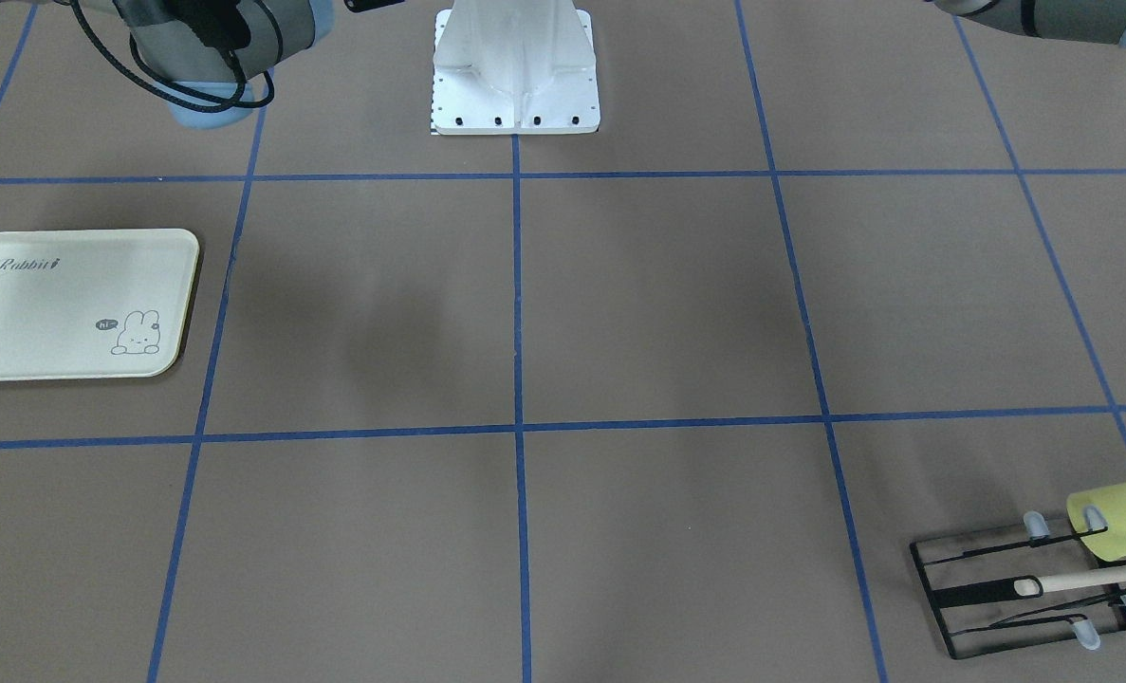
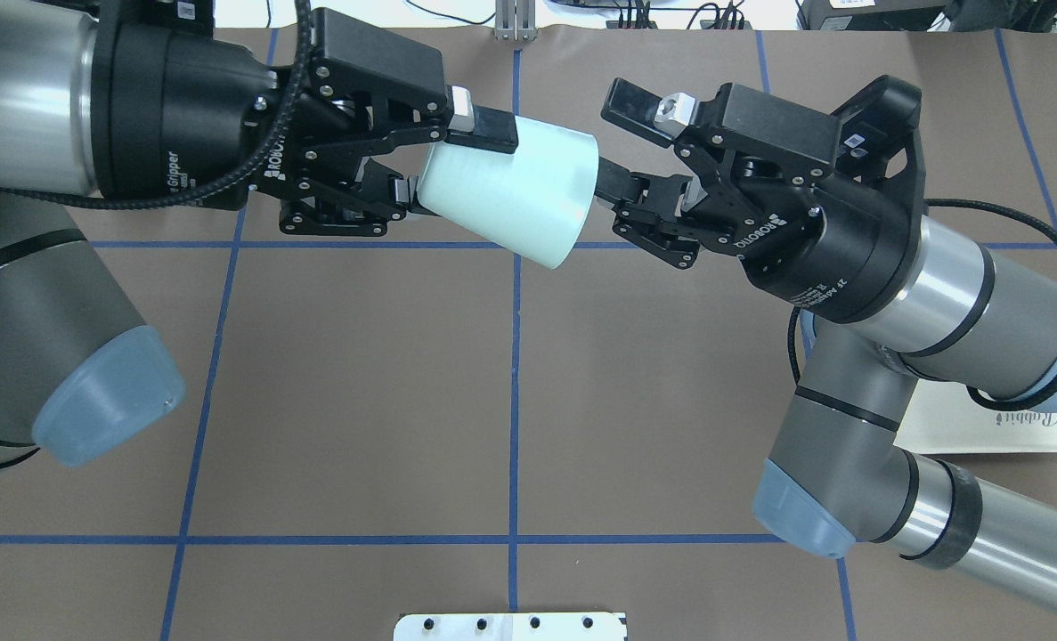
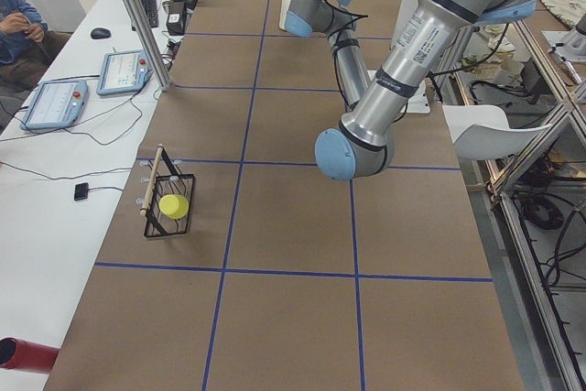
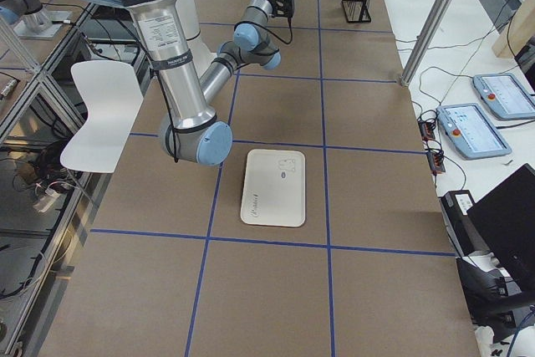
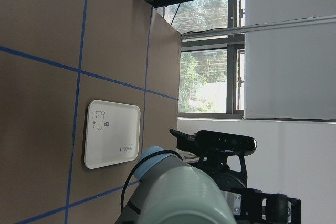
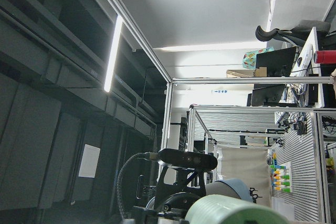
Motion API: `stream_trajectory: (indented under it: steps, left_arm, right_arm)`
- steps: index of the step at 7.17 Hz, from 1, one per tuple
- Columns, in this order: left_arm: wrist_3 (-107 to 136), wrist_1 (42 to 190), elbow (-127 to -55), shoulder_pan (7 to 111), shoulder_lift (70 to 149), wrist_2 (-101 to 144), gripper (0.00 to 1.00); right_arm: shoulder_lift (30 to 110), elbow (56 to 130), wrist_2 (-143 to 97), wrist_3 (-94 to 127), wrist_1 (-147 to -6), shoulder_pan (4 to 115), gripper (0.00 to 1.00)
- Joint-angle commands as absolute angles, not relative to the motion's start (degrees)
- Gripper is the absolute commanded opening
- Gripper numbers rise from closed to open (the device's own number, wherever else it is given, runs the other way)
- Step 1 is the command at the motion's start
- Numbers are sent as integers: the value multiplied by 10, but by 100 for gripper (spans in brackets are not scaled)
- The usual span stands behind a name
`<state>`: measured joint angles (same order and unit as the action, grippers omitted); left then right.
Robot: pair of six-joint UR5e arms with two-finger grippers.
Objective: Left arm grabs green cup and hands to right arm on tray
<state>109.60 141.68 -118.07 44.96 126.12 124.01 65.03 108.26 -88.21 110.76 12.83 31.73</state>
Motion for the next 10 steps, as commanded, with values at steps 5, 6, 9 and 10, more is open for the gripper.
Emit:
stream_trajectory:
  steps: [5,6,9,10]
  left_arm:
    - [1096,1417,-1180,450,1261,1240,11]
    - [1096,1417,-1180,450,1262,1240,11]
    - [1095,1416,-1179,450,1262,1239,11]
    - [1097,1415,-1179,448,1262,1238,23]
  right_arm:
    - [652,1082,-888,1105,117,316,37]
    - [654,1082,-889,1105,117,316,34]
    - [654,1083,-889,1102,117,316,29]
    - [652,1084,-889,1102,117,316,10]
